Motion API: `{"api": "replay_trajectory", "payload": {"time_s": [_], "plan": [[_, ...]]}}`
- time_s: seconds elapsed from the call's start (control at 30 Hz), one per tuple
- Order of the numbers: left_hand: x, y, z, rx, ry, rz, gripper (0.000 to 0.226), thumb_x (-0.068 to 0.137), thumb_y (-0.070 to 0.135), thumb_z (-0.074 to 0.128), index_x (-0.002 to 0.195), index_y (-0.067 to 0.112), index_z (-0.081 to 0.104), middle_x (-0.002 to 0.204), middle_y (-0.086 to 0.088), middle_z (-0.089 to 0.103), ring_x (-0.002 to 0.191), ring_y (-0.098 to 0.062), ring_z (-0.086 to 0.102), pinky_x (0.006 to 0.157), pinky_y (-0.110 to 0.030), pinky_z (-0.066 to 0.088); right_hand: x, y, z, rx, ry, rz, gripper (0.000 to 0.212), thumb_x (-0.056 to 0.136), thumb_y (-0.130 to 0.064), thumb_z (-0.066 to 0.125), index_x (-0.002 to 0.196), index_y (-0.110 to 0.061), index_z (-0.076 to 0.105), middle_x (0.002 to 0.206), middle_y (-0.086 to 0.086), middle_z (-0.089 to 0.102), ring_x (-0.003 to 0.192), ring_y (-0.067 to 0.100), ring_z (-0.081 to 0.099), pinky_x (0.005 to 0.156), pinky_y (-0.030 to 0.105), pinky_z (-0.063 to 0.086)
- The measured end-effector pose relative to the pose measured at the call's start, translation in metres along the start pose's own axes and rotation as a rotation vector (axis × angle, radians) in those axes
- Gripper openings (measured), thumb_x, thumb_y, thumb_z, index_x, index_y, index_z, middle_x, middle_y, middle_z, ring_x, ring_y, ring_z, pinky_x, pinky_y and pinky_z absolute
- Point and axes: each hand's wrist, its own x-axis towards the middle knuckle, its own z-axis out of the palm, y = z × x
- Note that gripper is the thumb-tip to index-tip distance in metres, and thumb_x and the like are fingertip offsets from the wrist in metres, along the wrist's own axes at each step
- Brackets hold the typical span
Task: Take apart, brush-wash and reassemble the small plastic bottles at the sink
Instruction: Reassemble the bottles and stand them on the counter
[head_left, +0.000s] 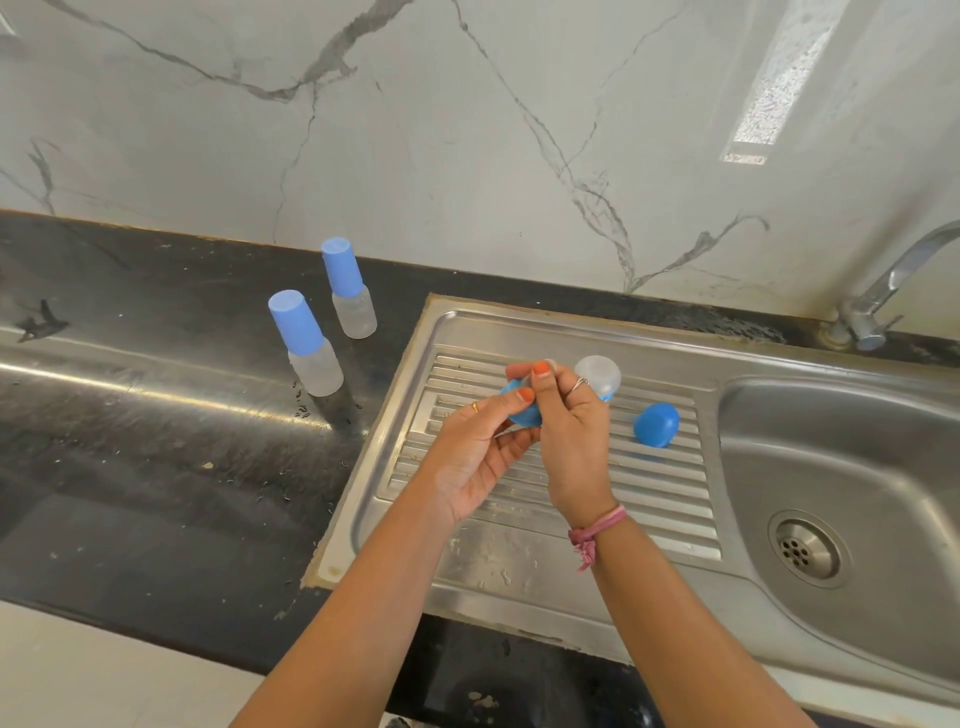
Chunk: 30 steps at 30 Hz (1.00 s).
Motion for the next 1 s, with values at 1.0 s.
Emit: {"api": "replay_trajectory", "payload": {"time_s": [1.0], "plan": [[-0.006,-0.003,0.016,0.104,-0.012,0.123,0.030,0.080,0.024,0.069,0.106,0.009,0.070,0.098,-0.008,0.072,0.093,-0.017,0.067,0.088,-0.028,0.053,0.006,-0.012,-0.013,0.010,0.001,-0.108,0.016,0.097,-0.012,0.055,0.102,-0.004,0.068,0.103,0.001,0.073,0.098,0.012,0.068,0.082,0.023,0.054]]}}
